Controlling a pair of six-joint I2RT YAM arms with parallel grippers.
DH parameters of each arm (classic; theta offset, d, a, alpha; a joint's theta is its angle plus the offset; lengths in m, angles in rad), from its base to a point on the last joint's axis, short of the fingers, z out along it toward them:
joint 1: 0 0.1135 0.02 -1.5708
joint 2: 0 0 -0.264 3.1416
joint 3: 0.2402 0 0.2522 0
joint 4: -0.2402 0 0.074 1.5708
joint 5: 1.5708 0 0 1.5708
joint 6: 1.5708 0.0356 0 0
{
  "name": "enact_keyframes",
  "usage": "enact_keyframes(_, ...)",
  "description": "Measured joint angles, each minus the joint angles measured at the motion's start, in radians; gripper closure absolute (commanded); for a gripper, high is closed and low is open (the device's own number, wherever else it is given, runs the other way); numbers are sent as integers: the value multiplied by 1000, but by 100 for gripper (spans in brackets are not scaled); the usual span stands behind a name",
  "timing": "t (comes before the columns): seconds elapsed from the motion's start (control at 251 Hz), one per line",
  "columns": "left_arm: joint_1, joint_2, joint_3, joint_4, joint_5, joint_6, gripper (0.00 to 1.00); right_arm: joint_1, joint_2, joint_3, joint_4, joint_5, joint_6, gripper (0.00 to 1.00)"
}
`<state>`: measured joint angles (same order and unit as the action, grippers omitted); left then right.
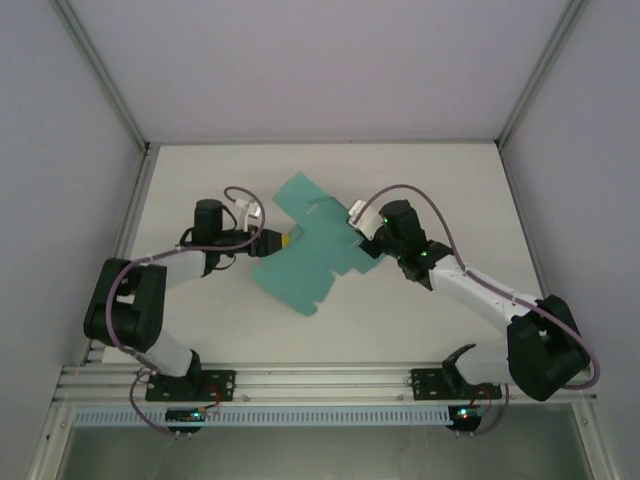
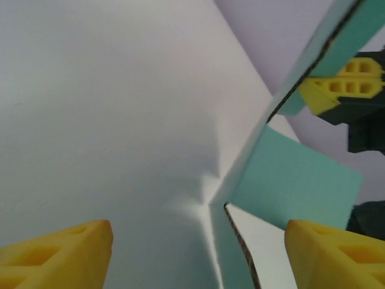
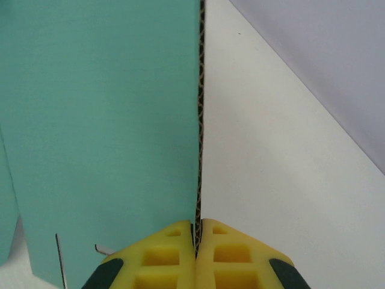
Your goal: Assemble paper box
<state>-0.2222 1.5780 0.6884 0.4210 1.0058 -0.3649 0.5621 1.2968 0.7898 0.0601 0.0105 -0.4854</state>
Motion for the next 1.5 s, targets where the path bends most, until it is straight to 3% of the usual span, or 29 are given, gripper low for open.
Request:
enact_keyframes(0.407, -1, 67, 47, 45, 81, -18, 34, -1, 2, 2, -2, 12, 0, 100)
enact_keyframes(0.515, -1, 71, 75, 6, 72, 3, 27, -1, 3, 2, -3, 26, 0, 100)
enact_keyframes(0.591, 0, 63, 105, -95, 16, 46, 27, -1, 3, 2, -5, 27, 0, 100)
enact_keyframes(0.762, 24, -40, 147, -339, -225, 133, 24, 5, 0, 2, -12, 8, 0, 100)
enact_keyframes(0.95, 98, -137, 140, -388, -315, 147, 23, 13, -6, 2, -29, -26, -4, 100)
enact_keyframes(1.066, 97, -126, 140, -379, -269, 146, 25, 13, -6, 2, -26, -26, -4, 100)
enact_keyframes(1.309, 58, -96, 83, -220, -29, 138, 33, 13, -6, 6, -27, -26, -4, 100)
enact_keyframes(1.501, 10, -77, 44, -156, 31, 136, 35, 13, -3, 16, -26, -26, -4, 100)
